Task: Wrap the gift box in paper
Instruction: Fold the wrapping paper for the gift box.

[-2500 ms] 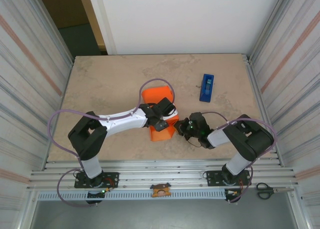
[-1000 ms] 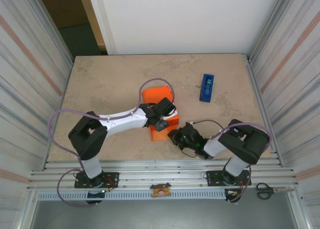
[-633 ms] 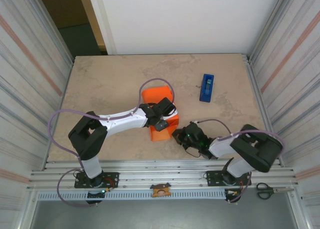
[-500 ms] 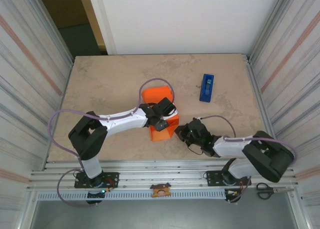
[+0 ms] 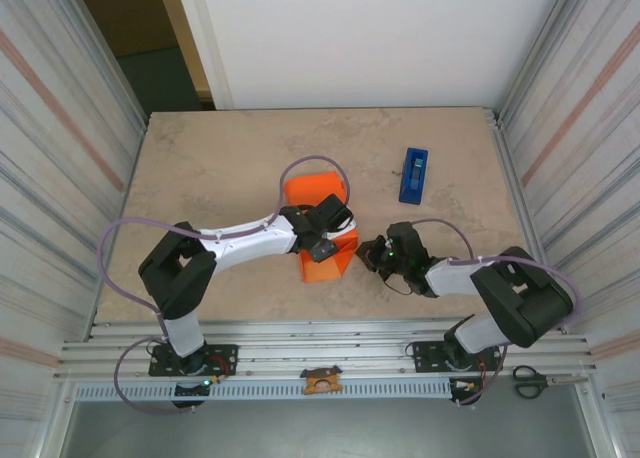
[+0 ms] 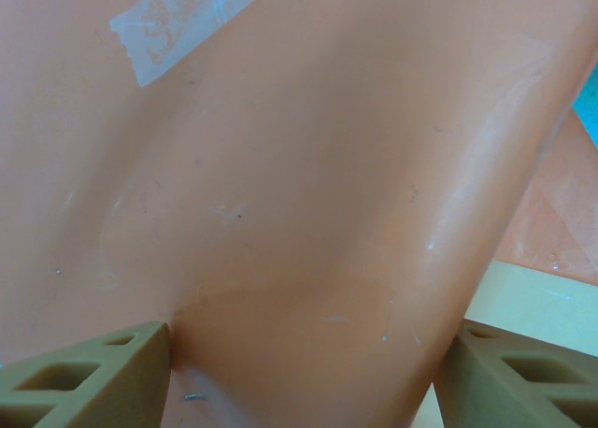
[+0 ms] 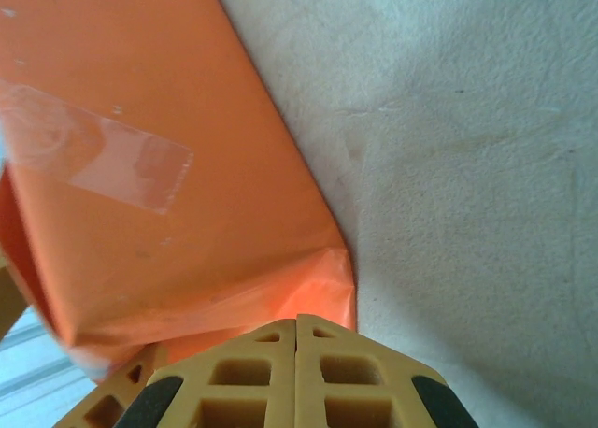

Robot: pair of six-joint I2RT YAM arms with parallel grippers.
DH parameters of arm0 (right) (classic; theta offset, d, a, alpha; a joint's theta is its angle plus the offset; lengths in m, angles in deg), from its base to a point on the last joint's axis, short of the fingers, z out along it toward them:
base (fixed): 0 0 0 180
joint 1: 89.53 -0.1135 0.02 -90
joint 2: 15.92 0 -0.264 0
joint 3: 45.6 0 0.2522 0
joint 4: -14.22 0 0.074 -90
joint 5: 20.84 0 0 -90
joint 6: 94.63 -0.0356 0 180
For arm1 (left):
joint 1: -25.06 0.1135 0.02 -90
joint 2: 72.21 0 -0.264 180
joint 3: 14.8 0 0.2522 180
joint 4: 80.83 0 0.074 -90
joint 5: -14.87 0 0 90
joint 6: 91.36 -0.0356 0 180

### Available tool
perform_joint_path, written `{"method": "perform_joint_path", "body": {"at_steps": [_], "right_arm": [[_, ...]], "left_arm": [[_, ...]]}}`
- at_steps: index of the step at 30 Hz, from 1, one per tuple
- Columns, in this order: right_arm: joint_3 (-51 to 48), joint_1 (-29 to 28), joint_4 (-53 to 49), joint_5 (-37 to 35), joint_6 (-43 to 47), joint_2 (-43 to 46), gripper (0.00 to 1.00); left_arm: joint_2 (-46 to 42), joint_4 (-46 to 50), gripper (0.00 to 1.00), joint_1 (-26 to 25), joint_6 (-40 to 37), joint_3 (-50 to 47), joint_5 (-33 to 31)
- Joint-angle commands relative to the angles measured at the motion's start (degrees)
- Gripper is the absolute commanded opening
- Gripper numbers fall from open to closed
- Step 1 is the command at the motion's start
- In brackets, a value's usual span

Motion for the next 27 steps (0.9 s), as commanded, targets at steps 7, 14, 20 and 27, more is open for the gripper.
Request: {"method": "perform_joint_path", "body": {"at_steps": [7,14,20,27], "right_arm": [[1.0,1.4,7.8,1.6,0.4,-5.6,0.0],[1.3,3.1,11.6,2.9,-0.2,-10.0,0.0],[0.8,2.9,15.9,3.8,-2.1,-13.9,0.0],[0.9,-1.6,8.0,0.4,-1.6,-11.1,0.0]], "left_arm": [[5.4,2.8,0.7,0.0,2.0,-2.5,5.5],[5.7,2.8,0.7,0.0,2.0,-2.3,5.5],[6.3,3.4,0.7,0.0,2.2,-2.1,5.5],[6.0,4.0,0.7,-0.1,2.9,-1.6,5.9]]}}
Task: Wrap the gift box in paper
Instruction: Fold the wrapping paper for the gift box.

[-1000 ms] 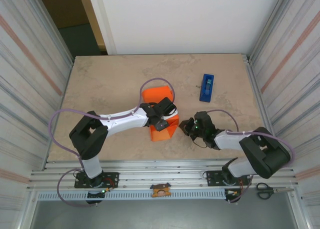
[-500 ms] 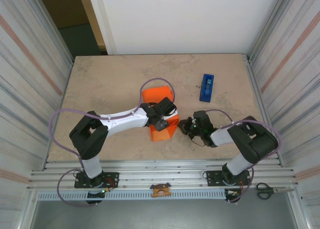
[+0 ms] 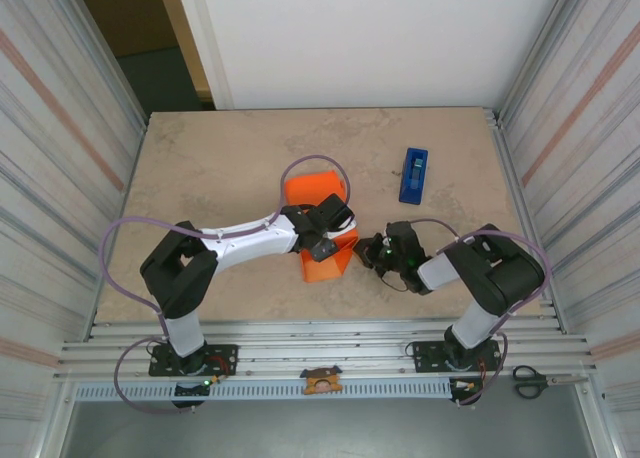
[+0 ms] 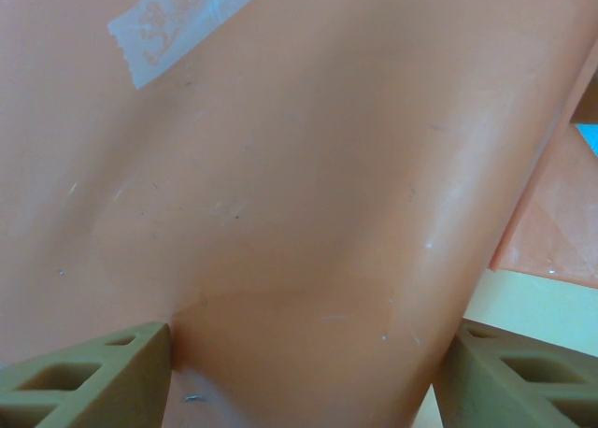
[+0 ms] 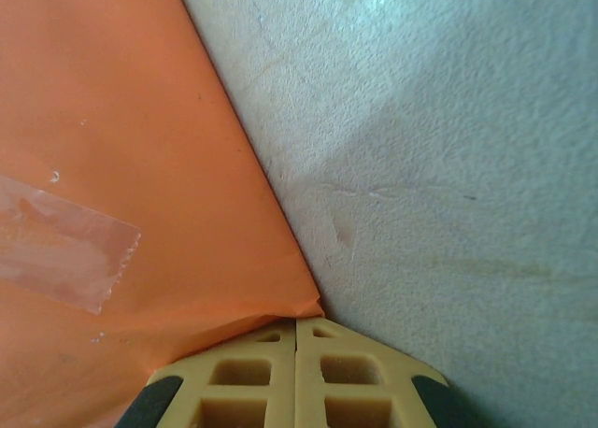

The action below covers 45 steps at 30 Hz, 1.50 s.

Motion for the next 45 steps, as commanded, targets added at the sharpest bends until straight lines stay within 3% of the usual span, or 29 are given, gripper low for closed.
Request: {"method": "perform_joint_path", "body": {"at_steps": [1,15,19,22,29,34,39,43,45], "right_arm": [[0.2,-3.4,-5.7,-1.7,-1.0,0.0,0.0],[-4.5,-14.1,-8.8,-10.2,-5.2,7.1,0.0],[-1.6,-15.5,-7.2,-5.0,-2.6,5.8,0.0],[-2.5,-15.1,-5.2,-5.9,-3.6,7.3,0.0],[-1.5,-6.8,-24.7,-7.1,5.0,22.7,0.0],[0.5,4.7,-41.0,-2.9,15.2,32.6,0.0],[5.1,17.1,-45.3,9.3,24.1,30.2,0.06],[10.7,19.6,-47.0,13.8,28.6,25.4,0.12],[13.9,19.6,-47.6,14.8,30.6,22.5,0.22]], "left_arm": [[5.4,3.8,0.7,-0.1,2.6,-2.1,6.1],[5.2,4.8,0.7,-0.1,2.9,-1.8,7.3],[5.0,4.1,0.71,-0.1,2.8,-2.1,9.1],[5.2,4.3,0.73,-0.2,3.1,-0.8,10.0],[4.4,5.4,0.81,-0.2,2.1,3.4,9.7],[3.2,6.4,0.91,-0.2,1.4,8.2,10.4],[1.3,7.0,0.98,-0.2,1.5,12.2,11.2],[-1.7,7.0,0.99,0.7,4.0,12.1,12.5],[-4.8,5.4,0.99,2.6,7.4,10.4,14.8]]}}
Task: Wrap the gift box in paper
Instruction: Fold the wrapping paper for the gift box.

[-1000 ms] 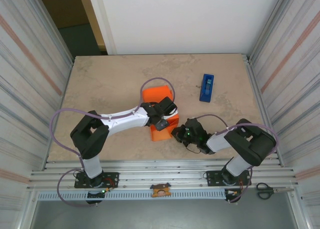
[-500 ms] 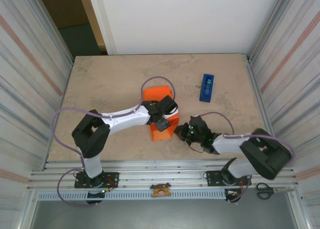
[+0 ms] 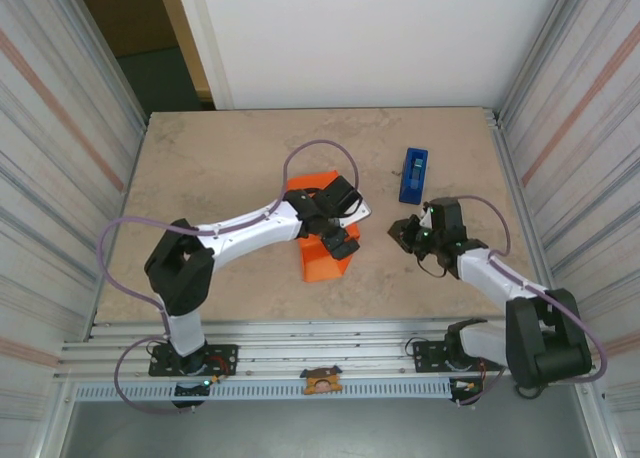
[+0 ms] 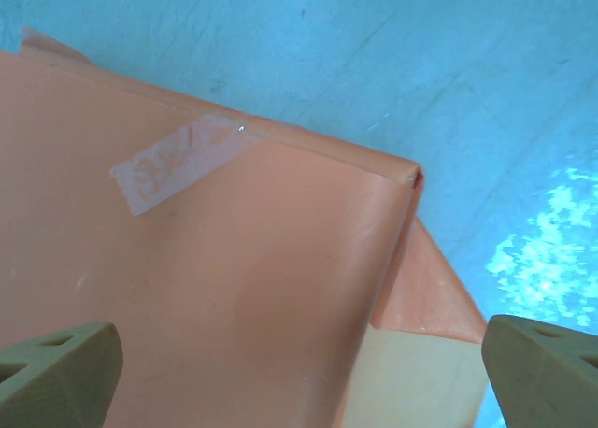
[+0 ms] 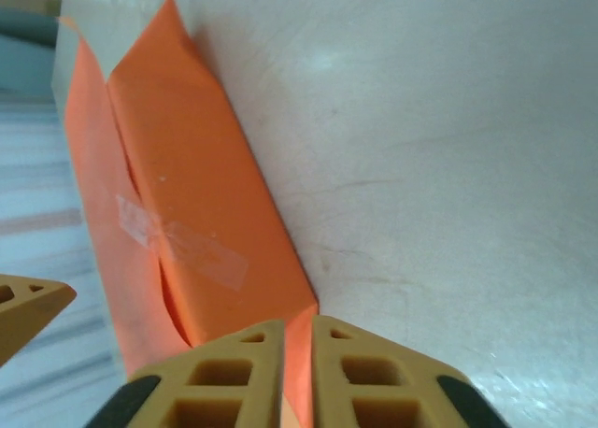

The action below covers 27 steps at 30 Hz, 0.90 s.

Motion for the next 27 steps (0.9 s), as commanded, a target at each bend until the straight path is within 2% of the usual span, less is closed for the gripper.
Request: {"method": "perform_joint_path", "body": {"at_steps": [1,4,6,11,12,17,22,27], "right_arm": [[5.5,0.3,-3.2,6.4,7.2,-3.9,0.26],[11.1,0.1,-3.4,10.7,9.6,-9.9,0.38],[14.6,-0.2,-3.4,13.0,11.1,-13.8,0.47],[22.2,-1.0,-3.2,19.4,12.7,-23.8,0.55],[23.1,-1.3,-2.9,20.3,12.5,-25.4,0.59],[24.7,-3.2,-2.2,23.3,12.4,-29.5,0.64],[20.6,-5.3,2.4,24.3,8.4,-28.6,0.66],[16.7,-7.7,5.7,23.8,5.6,-26.7,0.66]], "left_arm": [[-6.8,-1.1,0.99,3.2,6.3,-1.5,4.1],[-12.1,-4.7,0.99,9.2,14.7,-7.2,8.8],[-15.4,-8.6,0.99,14.3,21.6,-12.8,14.4],[-17.5,-19.3,0.99,26.3,36.6,-24.6,29.9],[-17.0,-21.3,0.99,27.9,38.4,-25.8,32.8],[-12.0,-24.7,0.99,29.7,41.1,-25.1,37.8],[-5.2,-25.1,0.99,29.7,40.6,-21.6,40.8],[-1.9,-25.7,0.99,29.6,40.2,-19.3,42.3]]}}
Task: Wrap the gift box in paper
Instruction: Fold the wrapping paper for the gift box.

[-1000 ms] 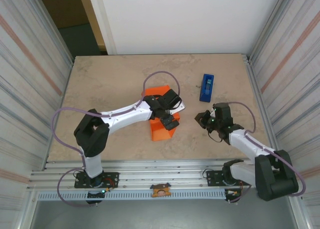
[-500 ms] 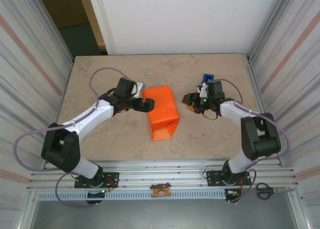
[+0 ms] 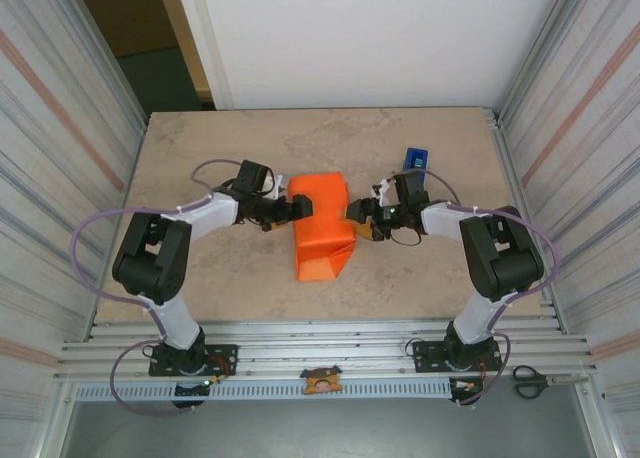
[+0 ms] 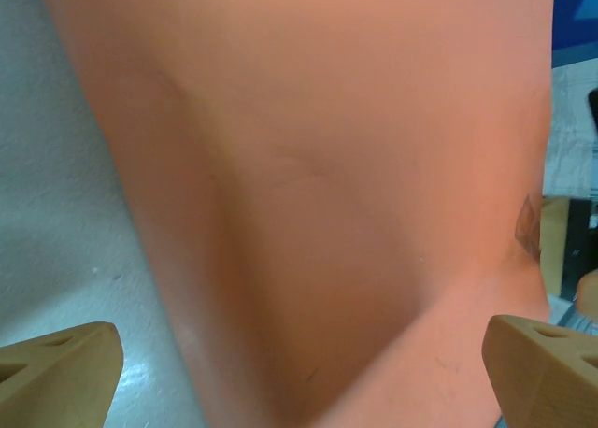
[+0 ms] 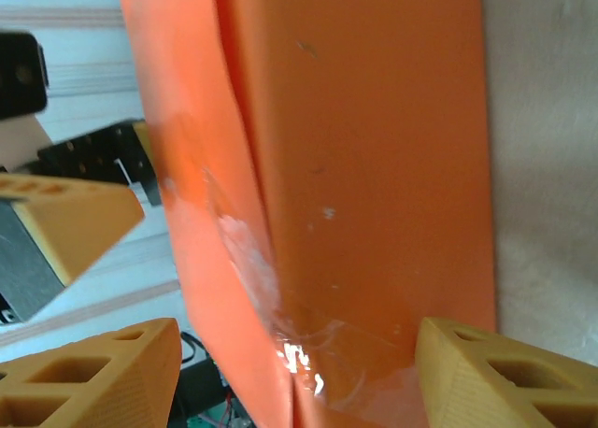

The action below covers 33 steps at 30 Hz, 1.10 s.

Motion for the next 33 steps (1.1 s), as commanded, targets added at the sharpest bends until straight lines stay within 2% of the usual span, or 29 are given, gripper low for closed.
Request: {"method": "perform_joint_path", "body": {"at_steps": [1,6,9,11,14,16,19,21,25,33], "right_arm": [[-2.4,-1.8,2.3,1.0,-3.0,2.7,0.66],[-4.8,-2.1,-0.2,-5.2,-3.4,7.3,0.68],[-2.7,-1.2,-8.1,-11.6,1.4,10.0,0.71],[0.8,-1.3,-13.3,-14.4,5.5,10.3,0.77],[5.1,-1.7,-16.0,-15.2,7.9,8.6,0.86],[7.2,-1.9,-16.5,-16.0,8.1,6.9,0.9],[10.6,-2.3,-17.2,-15.7,8.3,3.5,0.93],[13.1,-3.3,-17.9,-14.4,8.9,1.0,0.96],[17.8,-6.3,-23.4,-19.7,10.3,-2.9,1.0],[21.8,-8.1,-28.0,-22.5,11.8,-7.8,0.99]], "left_arm": [[1.2,-1.2,0.99,-0.2,0.4,2.9,3.6],[1.3,1.3,0.97,-0.3,-1.0,4.1,2.7],[-2.5,1.4,0.98,-0.4,-1.3,1.2,-0.8],[-6.3,1.2,0.97,-0.3,-1.4,-1.7,-3.8],[-12.3,0.8,0.91,-0.2,-1.2,-6.6,-6.9],[-15.9,-0.1,0.82,0.4,-0.6,-10.1,-7.3],[-20.5,-2.6,0.62,2.6,1.5,-15.6,-5.5],[-23.3,-4.4,0.53,4.1,3.0,-19.1,-4.1],[-27.5,-7.2,0.44,7.4,4.9,-24.7,-1.7],[-27.0,-8.5,0.41,9.1,3.8,-27.7,4.0]]}}
